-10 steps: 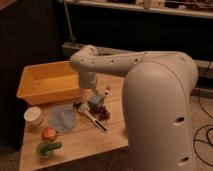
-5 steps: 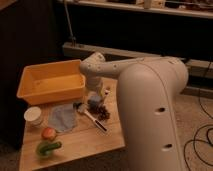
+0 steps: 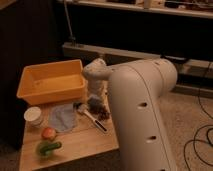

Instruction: Place sponge in paper cup

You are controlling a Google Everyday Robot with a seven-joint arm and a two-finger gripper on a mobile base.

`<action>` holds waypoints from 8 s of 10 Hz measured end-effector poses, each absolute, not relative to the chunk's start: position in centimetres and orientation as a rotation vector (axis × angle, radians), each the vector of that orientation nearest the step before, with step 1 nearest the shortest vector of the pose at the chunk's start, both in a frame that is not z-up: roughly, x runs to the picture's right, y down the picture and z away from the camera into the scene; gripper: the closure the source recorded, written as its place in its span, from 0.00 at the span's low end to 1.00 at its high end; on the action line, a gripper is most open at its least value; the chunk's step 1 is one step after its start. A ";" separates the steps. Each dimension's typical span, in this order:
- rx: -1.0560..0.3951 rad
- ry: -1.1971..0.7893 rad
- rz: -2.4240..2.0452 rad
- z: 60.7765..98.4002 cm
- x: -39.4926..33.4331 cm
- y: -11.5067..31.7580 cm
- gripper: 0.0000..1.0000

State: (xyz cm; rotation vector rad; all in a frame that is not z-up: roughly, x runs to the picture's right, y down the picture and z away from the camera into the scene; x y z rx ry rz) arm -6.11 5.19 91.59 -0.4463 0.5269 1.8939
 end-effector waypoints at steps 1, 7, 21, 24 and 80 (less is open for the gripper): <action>-0.463 0.527 1.912 92.2 -6.2 5.5 0.35; -0.544 0.508 1.913 93.8 -7.7 6.4 0.64; -0.826 0.221 1.299 71.2 -13.9 7.1 1.00; -0.920 0.054 0.985 68.9 -18.8 8.5 1.00; -1.125 -0.188 0.672 76.3 -37.4 8.2 0.34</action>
